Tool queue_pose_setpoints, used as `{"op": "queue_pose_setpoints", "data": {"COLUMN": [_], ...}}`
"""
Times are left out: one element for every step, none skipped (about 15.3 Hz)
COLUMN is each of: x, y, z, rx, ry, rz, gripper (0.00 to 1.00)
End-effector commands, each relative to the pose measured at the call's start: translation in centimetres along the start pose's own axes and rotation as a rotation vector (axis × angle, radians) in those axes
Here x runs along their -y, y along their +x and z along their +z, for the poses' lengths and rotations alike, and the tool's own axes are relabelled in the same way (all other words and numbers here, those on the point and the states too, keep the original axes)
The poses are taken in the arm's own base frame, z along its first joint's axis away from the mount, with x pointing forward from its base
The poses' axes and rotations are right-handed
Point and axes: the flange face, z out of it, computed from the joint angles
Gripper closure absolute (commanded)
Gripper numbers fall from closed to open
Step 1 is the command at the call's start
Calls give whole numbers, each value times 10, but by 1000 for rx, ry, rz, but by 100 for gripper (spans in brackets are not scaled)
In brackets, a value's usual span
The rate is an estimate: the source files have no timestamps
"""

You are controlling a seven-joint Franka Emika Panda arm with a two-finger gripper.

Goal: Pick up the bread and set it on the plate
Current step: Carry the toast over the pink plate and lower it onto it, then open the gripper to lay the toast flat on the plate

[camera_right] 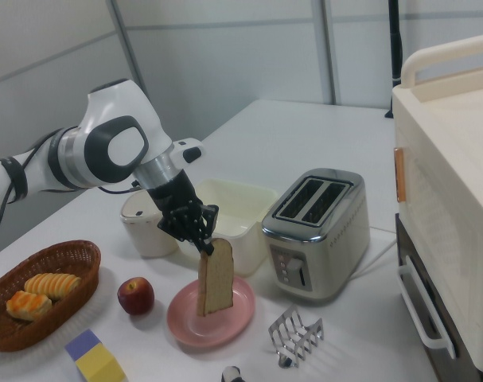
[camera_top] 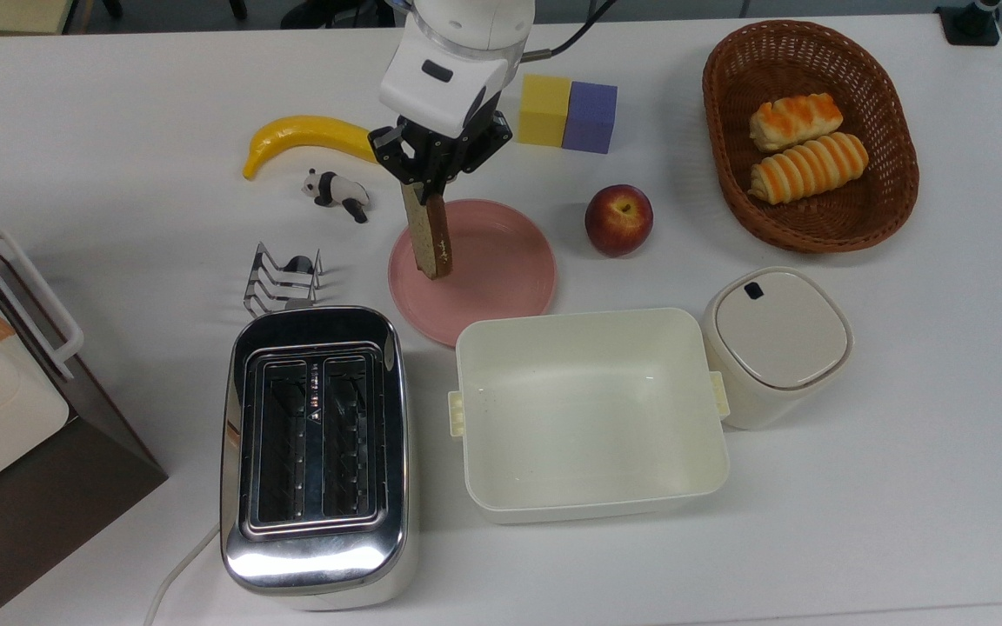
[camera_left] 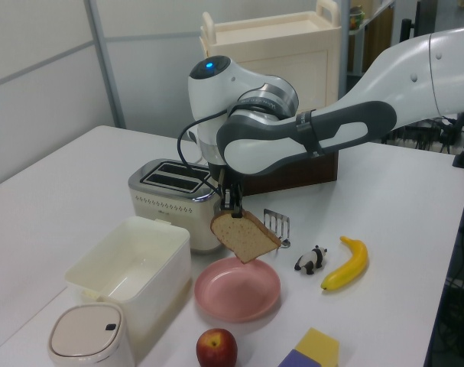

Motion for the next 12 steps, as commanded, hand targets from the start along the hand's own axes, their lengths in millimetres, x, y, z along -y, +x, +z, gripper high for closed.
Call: {"op": "queue_pose_setpoints", "data": {"x": [-10, -12, -12, -12, -14, -16, -16, -16, -16, -16, -15, -16], "y": [-5, -6, -6, -5, -6, -6, -6, -6, -5, -5, -5, -5], "z": [5, 7, 10, 17, 19, 22, 22, 22, 21, 21, 20, 20], "rx": [4, 12, 19, 30, 34, 38, 38, 38, 37, 35, 34, 35], "ry": [-29, -43, -49, -49, -48, -48, -48, -48, -48, -49, -49, -49], "rz": [-11, -16, -20, -20, -18, -13, -11, -7, -6, -4, -7, 2], "gripper": [100, 100, 100, 100, 100, 89, 59, 25, 0, 0, 0, 0]}}
